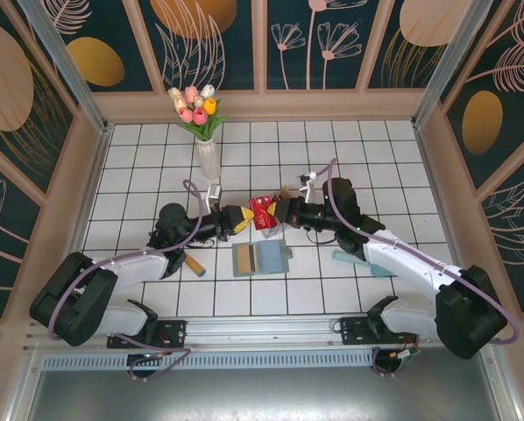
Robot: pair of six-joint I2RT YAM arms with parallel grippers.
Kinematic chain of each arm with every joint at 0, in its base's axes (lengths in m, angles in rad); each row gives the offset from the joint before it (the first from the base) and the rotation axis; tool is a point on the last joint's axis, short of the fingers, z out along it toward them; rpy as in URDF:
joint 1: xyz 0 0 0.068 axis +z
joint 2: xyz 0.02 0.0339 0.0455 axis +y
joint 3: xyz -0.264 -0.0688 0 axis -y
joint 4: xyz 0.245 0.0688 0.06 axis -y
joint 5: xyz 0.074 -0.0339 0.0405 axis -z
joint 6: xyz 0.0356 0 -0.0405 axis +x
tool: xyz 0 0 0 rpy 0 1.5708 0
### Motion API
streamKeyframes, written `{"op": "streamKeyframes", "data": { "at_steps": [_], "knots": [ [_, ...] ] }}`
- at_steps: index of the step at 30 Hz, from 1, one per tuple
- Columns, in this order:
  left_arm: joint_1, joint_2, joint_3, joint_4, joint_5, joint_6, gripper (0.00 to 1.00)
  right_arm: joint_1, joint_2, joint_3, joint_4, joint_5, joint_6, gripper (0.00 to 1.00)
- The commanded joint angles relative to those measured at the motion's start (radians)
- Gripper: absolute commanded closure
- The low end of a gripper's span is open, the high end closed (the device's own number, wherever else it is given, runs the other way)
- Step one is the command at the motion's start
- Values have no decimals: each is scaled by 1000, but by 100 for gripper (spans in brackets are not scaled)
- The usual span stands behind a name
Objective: Put the credit cards into the card holder
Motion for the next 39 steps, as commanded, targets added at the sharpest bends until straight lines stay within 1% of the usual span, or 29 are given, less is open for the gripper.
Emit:
{"op": "streamKeyframes", "data": {
  "at_steps": [1,3,8,12,14,15,17,18,20,21,23,25,27,30,33,39],
  "knots": [
    [-5,-22,35,63,27,31,83,-10,-2,-47,34,4,30,90],
    [-5,-25,41,31,23,49,80,-1,0,-55,67,-1,47,90],
    [-5,-18,46,13,19,62,79,17,19,-58,137,-21,78,89],
    [-5,-19,45,14,16,66,90,23,37,-51,136,-14,78,88],
    [-5,-30,42,-19,12,85,99,22,33,-46,92,4,57,86],
    [-4,-37,44,-60,9,105,100,22,25,-42,54,27,42,84],
    [-4,-64,48,-187,-6,185,100,23,-1,-40,-45,101,1,81],
    [-5,-79,48,-256,-15,227,100,21,-13,-41,-85,129,-15,78],
    [-4,-109,45,-404,-48,324,100,23,-31,-48,-183,212,-46,65],
    [-4,-124,37,-464,-66,371,100,24,-35,-55,-237,261,-56,60],
    [-4,-136,20,-560,-102,452,100,29,-29,-71,-313,335,-72,56],
    [-6,-128,-6,-626,-134,515,100,41,-17,-98,-340,364,-83,53],
    [-7,-101,-52,-578,-130,516,100,65,-7,-113,-344,382,-87,48],
    [-15,-56,-91,-522,-133,504,100,122,26,-91,-411,489,-93,41],
    [-27,-27,-100,-499,-145,502,100,153,91,-54,-478,556,-102,38],
    [-43,29,-91,-497,-161,521,100,198,207,-9,-470,550,-114,36]
  ]
}}
